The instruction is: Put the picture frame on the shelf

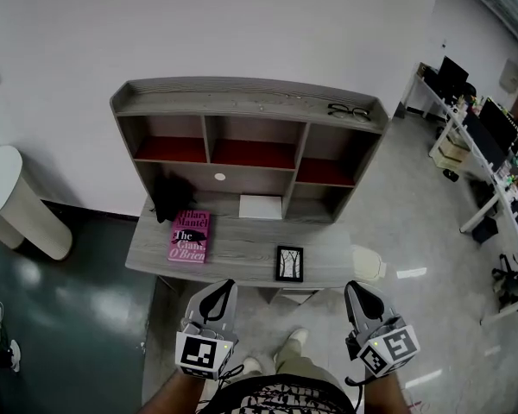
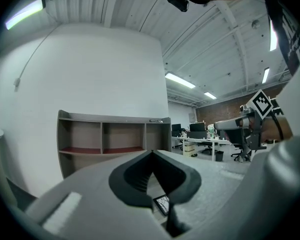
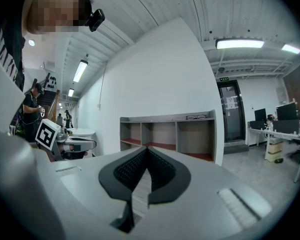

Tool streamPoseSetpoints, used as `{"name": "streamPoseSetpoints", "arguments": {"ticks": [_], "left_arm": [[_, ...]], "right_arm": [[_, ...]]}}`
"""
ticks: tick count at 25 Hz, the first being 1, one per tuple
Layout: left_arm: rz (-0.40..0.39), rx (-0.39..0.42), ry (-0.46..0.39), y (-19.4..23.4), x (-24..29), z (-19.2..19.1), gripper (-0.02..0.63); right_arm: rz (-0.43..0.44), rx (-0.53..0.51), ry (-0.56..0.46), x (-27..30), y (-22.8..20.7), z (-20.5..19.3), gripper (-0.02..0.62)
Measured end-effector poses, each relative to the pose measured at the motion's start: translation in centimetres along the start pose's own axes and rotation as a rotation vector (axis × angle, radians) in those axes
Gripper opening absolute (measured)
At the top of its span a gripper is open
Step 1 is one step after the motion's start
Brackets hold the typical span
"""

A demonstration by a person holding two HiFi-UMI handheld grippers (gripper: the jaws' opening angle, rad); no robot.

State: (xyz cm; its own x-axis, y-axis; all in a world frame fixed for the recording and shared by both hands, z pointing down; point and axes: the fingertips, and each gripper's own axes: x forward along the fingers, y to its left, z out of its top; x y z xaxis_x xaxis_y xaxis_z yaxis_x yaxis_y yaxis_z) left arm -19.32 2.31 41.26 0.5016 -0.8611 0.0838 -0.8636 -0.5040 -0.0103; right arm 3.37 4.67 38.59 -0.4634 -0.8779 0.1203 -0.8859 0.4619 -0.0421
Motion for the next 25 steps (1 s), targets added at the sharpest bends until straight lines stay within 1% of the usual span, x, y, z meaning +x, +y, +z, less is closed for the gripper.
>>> {"name": "streamPoseSetpoints", "arguments": {"ticks": [5,10,12,14,17,22,25], "left_arm": [[0.003,-0.007,0.019,0.0,0.5,-0.7,0.002],[-0.006,-0.004,0.053,-0.8,1.9,-1.3,0.002],[-0.013,0.001,0.074,-1.2,2.7,-2.0,0.002],[-0.026,0.01,0.074,-1.4,3.8,-2.1,0.002],[-0.027,0.0,0.09,-1.7,5.3,-2.4,0.002],[-0.029,0.014,0.083,-2.1,7.8,-1.7,0.002],[-0.033,0.02,0.103,-2.5,9.1,-2.0,0.002]], "right_arm": [[0.025,-0.001,0.023,0.6,-0.1,-0.4,0.028],[0.023,0.038,0.051,1.0,-1.7,-2.0,0.028],[0.028,0.049,0.059,1.4,-2.4,-2.5,0.028],[0.038,0.059,0.072,2.0,-2.8,-3.1,0.028],[0.048,0.064,0.089,2.6,-3.7,-3.8,0.028],[0.043,0.079,0.088,3.6,-6.1,-4.0,0.028],[0.044,0.088,0.077,4.2,-7.6,-3.8,0.028]]}}
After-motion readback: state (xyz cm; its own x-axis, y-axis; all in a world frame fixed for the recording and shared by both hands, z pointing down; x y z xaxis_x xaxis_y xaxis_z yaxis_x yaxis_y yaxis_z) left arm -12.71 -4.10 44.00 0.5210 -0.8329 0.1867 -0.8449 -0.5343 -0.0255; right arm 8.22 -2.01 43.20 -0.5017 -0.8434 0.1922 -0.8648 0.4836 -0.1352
